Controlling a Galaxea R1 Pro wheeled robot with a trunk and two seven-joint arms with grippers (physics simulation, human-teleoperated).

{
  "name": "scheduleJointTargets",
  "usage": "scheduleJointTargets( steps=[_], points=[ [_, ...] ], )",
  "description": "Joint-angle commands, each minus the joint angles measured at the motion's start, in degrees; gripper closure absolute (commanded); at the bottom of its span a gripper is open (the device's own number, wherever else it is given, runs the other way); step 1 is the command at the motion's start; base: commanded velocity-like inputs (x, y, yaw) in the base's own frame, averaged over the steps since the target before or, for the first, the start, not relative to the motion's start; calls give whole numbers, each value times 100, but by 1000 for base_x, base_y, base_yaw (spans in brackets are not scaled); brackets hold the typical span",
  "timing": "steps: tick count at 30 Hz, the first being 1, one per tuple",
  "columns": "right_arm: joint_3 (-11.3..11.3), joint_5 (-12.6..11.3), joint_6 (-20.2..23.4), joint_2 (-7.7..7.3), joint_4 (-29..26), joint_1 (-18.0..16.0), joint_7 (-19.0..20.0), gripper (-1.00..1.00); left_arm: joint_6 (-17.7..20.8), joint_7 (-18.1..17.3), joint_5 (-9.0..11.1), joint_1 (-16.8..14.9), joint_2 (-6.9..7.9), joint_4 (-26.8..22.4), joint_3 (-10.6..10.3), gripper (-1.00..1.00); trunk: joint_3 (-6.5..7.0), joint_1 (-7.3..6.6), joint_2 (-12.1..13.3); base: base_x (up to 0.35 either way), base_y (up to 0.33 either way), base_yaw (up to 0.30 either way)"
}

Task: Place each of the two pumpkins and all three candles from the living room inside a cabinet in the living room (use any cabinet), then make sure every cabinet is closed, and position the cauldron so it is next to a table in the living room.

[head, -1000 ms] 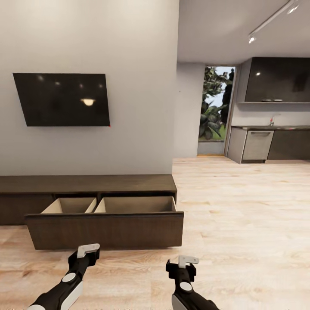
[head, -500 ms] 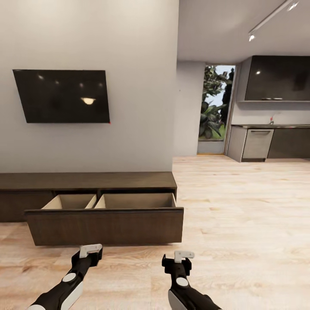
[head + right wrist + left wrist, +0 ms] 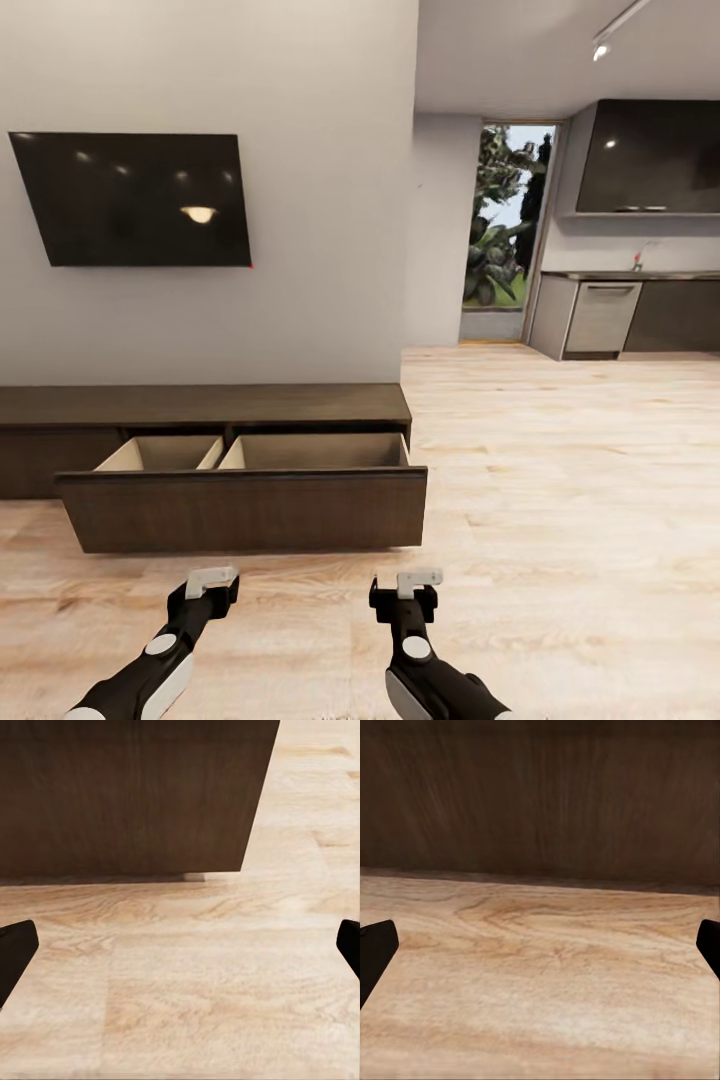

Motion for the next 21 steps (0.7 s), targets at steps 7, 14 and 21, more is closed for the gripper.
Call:
scheduleJointTargets(
  steps=[7,14,21],
  points=[
    [44,-55,-29,3,-11,-11,-33,-100,-26,35,33,-5,12,-10,-51,-100,-162,16,-13,0,0,0],
    [43,-64,-28,-4,7,-11,282,-100,-40,35,40,-5,13,-44,-54,-100,-206,22,-15,0,0,0],
    [8,-84,-21,-8,14,-11,468,-100,-50,36,39,-5,13,-60,-52,-100,-206,22,-15,1,0,0]
  ],
)
